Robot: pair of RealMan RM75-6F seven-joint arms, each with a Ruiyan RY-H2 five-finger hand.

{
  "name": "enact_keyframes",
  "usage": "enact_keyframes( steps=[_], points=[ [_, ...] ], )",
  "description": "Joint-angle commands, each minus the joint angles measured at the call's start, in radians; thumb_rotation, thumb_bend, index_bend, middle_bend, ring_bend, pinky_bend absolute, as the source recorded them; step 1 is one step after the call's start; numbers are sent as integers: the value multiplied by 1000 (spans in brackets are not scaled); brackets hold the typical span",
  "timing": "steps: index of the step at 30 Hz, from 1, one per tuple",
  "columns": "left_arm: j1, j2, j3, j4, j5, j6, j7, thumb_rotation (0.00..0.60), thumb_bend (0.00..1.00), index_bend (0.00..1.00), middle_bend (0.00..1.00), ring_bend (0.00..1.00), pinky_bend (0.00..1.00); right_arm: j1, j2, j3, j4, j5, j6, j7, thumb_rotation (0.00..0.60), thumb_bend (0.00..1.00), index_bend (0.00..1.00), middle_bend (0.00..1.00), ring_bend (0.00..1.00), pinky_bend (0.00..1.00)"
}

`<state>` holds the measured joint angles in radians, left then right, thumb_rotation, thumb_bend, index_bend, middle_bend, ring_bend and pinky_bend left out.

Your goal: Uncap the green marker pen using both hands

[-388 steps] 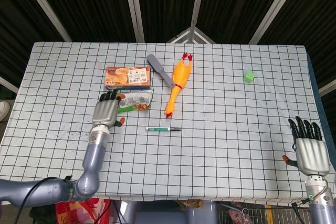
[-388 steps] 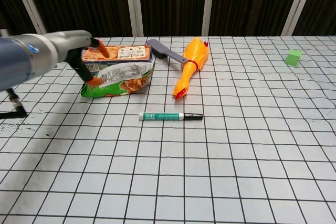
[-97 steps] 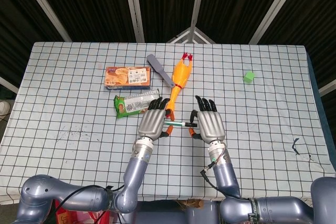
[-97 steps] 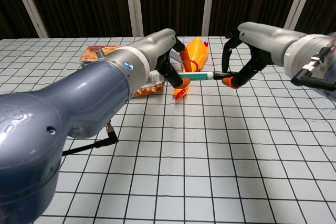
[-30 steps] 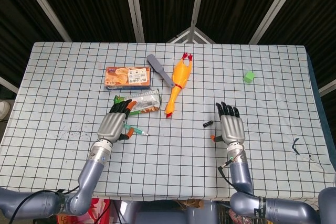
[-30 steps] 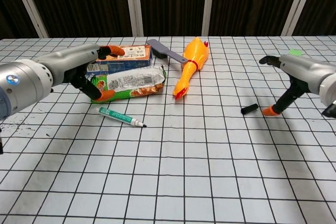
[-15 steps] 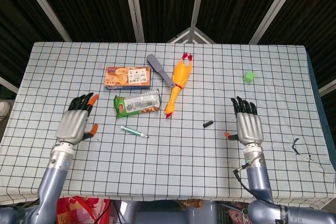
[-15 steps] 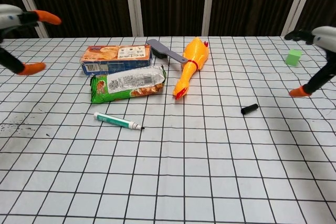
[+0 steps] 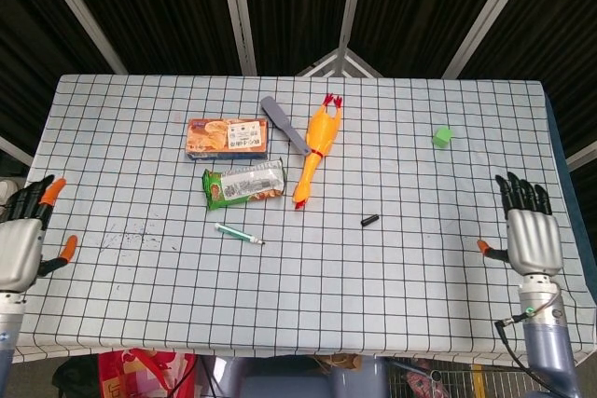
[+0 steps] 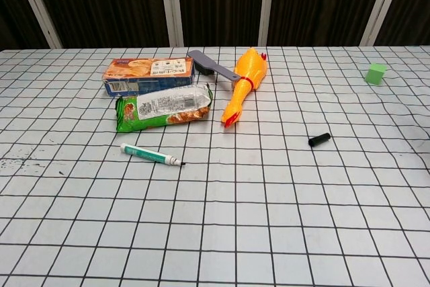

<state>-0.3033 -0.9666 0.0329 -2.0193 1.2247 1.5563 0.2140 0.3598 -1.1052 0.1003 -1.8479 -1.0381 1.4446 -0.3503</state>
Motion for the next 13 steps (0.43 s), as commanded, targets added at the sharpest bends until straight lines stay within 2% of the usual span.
enact_keyframes(
  steps=[1,8,13],
  points=[
    [63,55,31,55,59,17,-119,600,535,51,0,0,0,-47,52,-28,26,-48,7,57,600,179,79,17,3,0],
    [121,78,37,129,90,25,-207,600,534,61,0,0,0,-113,125,-70,49,-160,23,153,600,179,79,17,3,0],
    [132,84,30,130,101,8,-199,600,535,63,0,0,0,-132,148,-73,40,-195,22,173,600,179,80,17,3,0]
  ],
)
